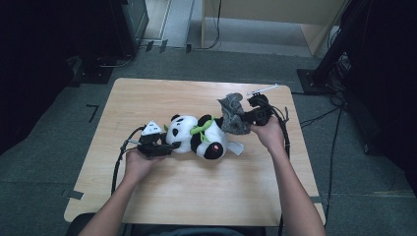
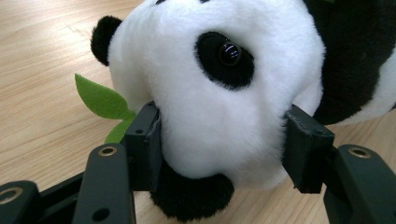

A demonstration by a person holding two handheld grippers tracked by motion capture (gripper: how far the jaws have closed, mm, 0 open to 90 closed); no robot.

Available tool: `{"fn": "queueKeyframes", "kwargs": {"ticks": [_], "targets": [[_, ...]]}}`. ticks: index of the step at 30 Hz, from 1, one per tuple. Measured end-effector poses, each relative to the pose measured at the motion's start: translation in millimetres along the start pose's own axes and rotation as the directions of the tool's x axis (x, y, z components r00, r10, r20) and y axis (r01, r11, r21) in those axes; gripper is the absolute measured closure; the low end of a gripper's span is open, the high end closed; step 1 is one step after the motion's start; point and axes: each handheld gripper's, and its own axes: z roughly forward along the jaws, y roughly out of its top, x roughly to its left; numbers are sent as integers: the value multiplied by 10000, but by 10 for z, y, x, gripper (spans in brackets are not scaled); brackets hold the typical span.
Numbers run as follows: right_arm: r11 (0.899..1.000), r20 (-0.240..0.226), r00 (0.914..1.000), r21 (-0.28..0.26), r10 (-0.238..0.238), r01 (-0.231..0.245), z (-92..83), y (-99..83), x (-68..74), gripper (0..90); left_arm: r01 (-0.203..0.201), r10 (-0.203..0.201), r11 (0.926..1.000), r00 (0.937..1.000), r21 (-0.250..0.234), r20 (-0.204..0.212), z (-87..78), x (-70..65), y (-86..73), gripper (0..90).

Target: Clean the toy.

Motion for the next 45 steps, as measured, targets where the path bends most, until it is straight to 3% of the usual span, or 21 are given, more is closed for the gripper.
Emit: {"fn": "queueKeyframes", "kwargs": {"ticks": [10,15,20,26,30,36,40,45], "targets": [[9986,441,9978,123,499,-505,-63,-146,-179,790,45,-45,10000,10000,5,39,0,9,0,399],[9979,316,9978,-316,577,-567,-211,-156,-184,790,88,-88,10000,9999,41,63,3,14,11,399],[9955,-170,9994,-898,300,-314,-410,-82,-33,791,73,-74,9999,10000,95,65,3,17,23,400],[9911,-655,9964,-1252,-532,446,-533,81,301,790,118,-119,9999,9999,78,74,6,17,26,400],[9886,-1161,9888,-1284,-938,787,-480,188,506,790,110,-111,9999,9999,64,68,6,15,24,400],[9874,-1446,9804,-1044,-1335,1191,-278,280,688,790,95,-95,9999,9999,81,56,4,12,24,400],[9935,-1079,9881,-432,-1093,1052,-79,262,597,790,17,-17,9999,10000,133,45,0,13,23,400],[9979,-666,9958,-196,-629,617,32,151,399,788,53,-53,10000,10000,84,42,5,10,25,400]]}}
